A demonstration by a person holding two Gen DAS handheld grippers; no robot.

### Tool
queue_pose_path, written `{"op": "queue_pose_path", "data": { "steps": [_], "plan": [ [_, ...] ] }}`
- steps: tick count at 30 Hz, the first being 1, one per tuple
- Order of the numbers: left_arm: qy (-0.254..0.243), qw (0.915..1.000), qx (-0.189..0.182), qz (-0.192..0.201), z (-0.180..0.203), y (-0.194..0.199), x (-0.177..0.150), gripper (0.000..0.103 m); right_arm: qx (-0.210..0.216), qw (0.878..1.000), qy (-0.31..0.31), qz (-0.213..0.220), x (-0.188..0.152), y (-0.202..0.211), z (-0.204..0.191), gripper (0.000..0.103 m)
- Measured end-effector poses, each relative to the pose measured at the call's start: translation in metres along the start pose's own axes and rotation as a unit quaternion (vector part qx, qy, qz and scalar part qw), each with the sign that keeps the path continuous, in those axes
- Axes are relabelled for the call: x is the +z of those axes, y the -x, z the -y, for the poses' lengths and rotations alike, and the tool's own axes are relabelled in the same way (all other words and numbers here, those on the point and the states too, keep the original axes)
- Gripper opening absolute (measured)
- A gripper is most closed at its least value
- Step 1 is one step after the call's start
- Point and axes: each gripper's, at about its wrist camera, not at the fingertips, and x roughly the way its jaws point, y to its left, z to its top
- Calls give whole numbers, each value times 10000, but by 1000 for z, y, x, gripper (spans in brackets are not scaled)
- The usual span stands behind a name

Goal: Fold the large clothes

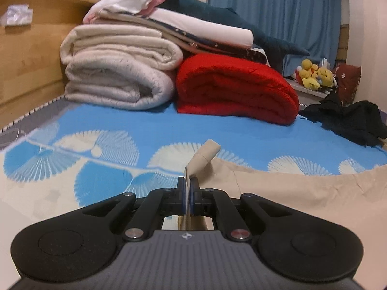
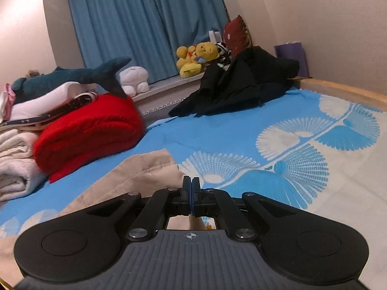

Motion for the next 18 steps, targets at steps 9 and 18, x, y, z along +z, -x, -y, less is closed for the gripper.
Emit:
{"op": "queue_pose_path", "data": {
  "steps": [9, 18],
  "plan": [
    [-441, 9949, 121, -903, 13, -78, -31, 4, -722, 9953, 294, -568, -27, -59, 0, 0],
    [-374, 9906, 135, -1308, -3, -61, -33, 29, -1276, 9827, 128, -1338, -43, -69, 18, 1]
  ]
}}
